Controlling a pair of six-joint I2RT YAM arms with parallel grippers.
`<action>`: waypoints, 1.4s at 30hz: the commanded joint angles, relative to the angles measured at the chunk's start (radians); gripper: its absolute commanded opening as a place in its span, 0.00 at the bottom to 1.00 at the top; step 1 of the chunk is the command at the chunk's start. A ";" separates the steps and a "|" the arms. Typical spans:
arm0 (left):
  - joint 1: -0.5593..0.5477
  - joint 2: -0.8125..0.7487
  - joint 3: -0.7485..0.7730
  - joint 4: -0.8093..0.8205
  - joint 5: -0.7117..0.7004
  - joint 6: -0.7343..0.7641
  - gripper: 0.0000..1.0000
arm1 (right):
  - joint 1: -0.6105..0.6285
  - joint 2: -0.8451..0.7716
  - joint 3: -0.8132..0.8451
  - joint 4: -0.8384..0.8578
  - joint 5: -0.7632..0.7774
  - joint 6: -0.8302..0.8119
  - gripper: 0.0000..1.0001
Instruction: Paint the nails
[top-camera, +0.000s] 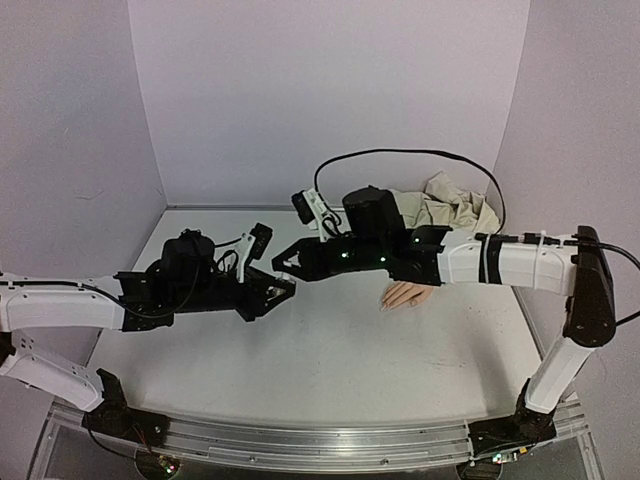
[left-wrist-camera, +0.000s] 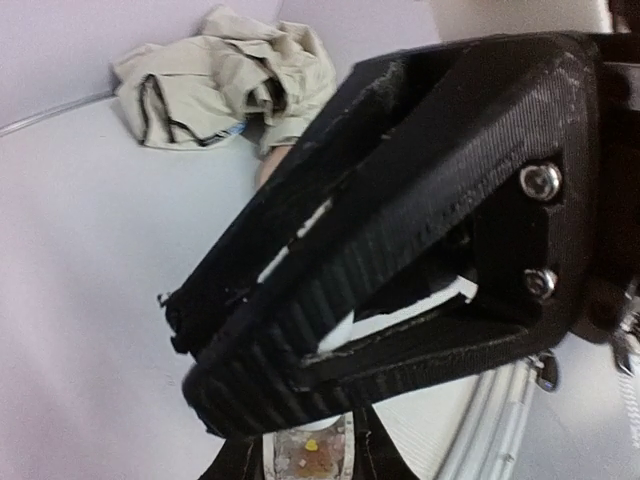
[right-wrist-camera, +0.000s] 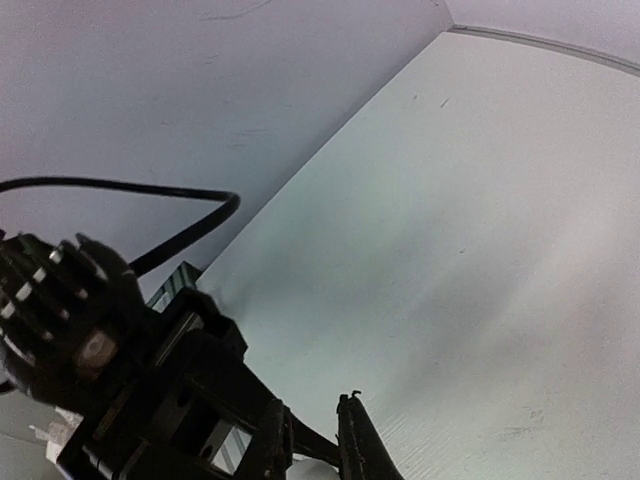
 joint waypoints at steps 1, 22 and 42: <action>0.097 -0.069 0.039 0.145 0.550 -0.023 0.00 | -0.022 -0.119 -0.103 0.222 -0.557 -0.193 0.00; 0.024 -0.181 -0.046 0.117 -0.018 0.227 0.00 | -0.033 -0.282 -0.157 0.079 0.090 0.032 0.86; -0.036 -0.111 -0.015 0.110 -0.228 0.213 0.00 | 0.026 -0.008 0.088 0.048 0.090 0.141 0.39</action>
